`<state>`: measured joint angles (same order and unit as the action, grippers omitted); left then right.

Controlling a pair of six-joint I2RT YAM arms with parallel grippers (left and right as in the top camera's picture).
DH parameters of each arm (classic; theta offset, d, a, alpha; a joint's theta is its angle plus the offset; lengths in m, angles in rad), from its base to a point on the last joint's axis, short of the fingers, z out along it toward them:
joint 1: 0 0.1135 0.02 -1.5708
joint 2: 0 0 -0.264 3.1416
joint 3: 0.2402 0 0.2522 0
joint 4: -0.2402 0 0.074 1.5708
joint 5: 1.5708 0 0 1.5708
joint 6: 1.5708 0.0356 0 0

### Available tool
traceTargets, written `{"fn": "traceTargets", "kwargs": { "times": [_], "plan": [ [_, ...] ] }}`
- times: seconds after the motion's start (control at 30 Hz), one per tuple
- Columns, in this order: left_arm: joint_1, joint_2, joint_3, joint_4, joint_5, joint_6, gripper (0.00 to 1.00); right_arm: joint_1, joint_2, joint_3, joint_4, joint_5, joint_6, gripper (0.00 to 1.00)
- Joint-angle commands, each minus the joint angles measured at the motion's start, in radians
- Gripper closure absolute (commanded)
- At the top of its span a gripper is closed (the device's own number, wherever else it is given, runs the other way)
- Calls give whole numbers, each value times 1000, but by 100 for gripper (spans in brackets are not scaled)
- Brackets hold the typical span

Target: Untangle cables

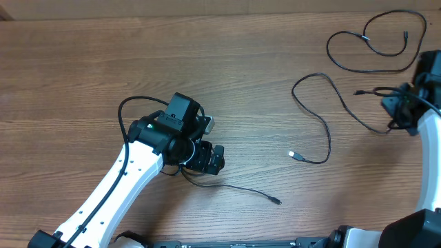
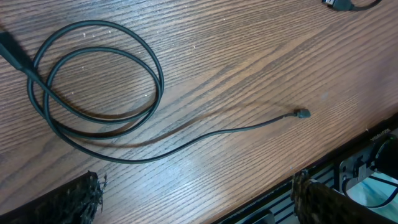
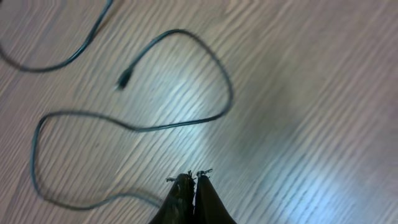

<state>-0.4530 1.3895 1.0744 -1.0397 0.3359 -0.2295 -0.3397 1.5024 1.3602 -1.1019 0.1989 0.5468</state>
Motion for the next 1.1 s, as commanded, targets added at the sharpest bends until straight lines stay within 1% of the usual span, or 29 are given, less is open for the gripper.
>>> {"fn": "traceTargets", "kwargs": {
  "times": [0.0,0.03,0.07,0.13,0.27,0.33,0.4,0.43,0.47,0.57,0.6,0.67,0.73,0.77,0.9,1.0,1.07],
  "plan": [
    [-6,-17,19,3,-4,-3,0,-5,-17,25,-1,14,6,96],
    [-6,-17,19,3,-4,-3,0,-5,-17,24,-1,5,6,96],
    [-6,-17,19,3,-4,-3,1,-4,-17,22,0,-13,6,94],
    [-6,-17,19,3,-4,-3,0,-3,-15,17,-2,-78,6,83],
    [-6,-17,19,3,-4,-3,1,-2,-15,-20,-5,-282,6,70],
    [-6,-17,19,3,-4,-3,0,2,-13,-47,-8,-354,6,64],
    [-6,-17,19,3,-4,-3,1,12,-13,-88,-7,-389,6,55],
    [-6,-17,19,3,-4,-3,0,20,-13,-111,-7,-398,6,46],
    [-6,-17,19,3,-4,-3,0,36,-13,-153,-4,-409,6,44],
    [-6,-17,19,3,-4,-3,1,72,-13,-229,26,-414,6,56],
    [-6,-17,19,3,-4,-3,0,88,-13,-259,47,-414,6,58],
    [-6,-17,19,3,-4,-3,1,122,-13,-317,94,-414,8,68],
    [-6,-17,19,3,-4,-3,0,153,-11,-367,136,-414,8,73],
    [-6,-17,19,3,-4,-3,1,171,-11,-393,159,-413,18,73],
    [-6,-17,19,3,-4,-3,0,218,-10,-457,193,-358,148,73],
    [-6,-17,19,3,-4,-3,0,241,-9,-477,192,-322,194,65],
    [-6,-17,19,3,-4,-3,0,252,-8,-481,185,-322,209,64]
  ]
}}
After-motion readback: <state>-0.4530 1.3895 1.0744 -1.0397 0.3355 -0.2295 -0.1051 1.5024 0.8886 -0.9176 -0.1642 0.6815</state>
